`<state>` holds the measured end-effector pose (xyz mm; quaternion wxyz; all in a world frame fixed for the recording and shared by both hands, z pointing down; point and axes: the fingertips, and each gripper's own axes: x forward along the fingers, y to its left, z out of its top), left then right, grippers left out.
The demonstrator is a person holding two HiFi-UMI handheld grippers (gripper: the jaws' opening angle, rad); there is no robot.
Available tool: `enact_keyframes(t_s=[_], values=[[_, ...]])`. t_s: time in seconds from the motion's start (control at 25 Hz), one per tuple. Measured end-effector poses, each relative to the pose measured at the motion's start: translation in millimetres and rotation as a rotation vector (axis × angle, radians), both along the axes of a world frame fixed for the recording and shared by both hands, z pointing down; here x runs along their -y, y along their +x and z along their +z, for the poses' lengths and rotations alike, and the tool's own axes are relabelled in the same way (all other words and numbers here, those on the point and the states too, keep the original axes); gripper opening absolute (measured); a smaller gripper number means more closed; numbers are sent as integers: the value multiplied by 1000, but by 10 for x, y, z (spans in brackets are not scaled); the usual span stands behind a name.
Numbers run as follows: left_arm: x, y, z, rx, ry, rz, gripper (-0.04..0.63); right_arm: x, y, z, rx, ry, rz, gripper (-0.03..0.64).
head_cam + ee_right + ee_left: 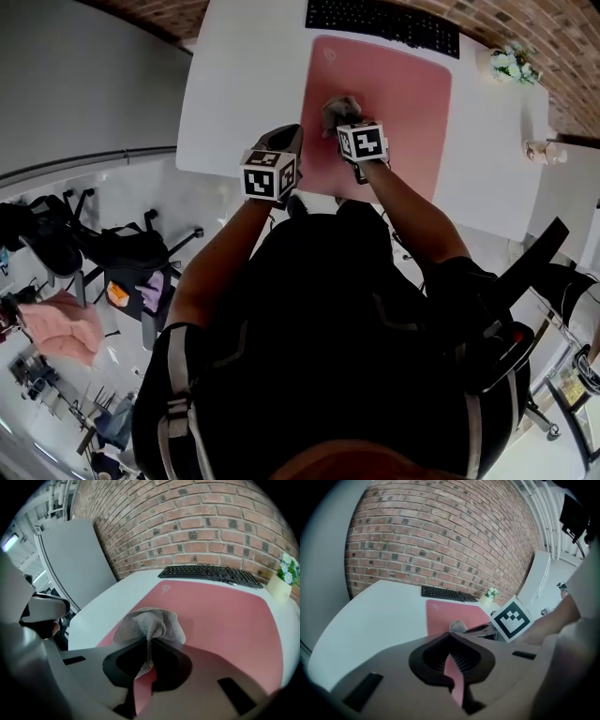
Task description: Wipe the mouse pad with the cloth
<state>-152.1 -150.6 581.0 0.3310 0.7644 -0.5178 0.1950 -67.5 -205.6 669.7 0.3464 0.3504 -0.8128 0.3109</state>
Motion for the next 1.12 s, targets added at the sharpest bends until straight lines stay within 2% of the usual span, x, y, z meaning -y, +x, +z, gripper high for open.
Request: enact_keyframes(t_s=[0.84,1.12], values=[[252,907,-56,-10,26,251,0,51,1444,74,-43,12,256,34],[295,1045,-153,-12,49,285,0,64,1890,67,-67,17,327,34]])
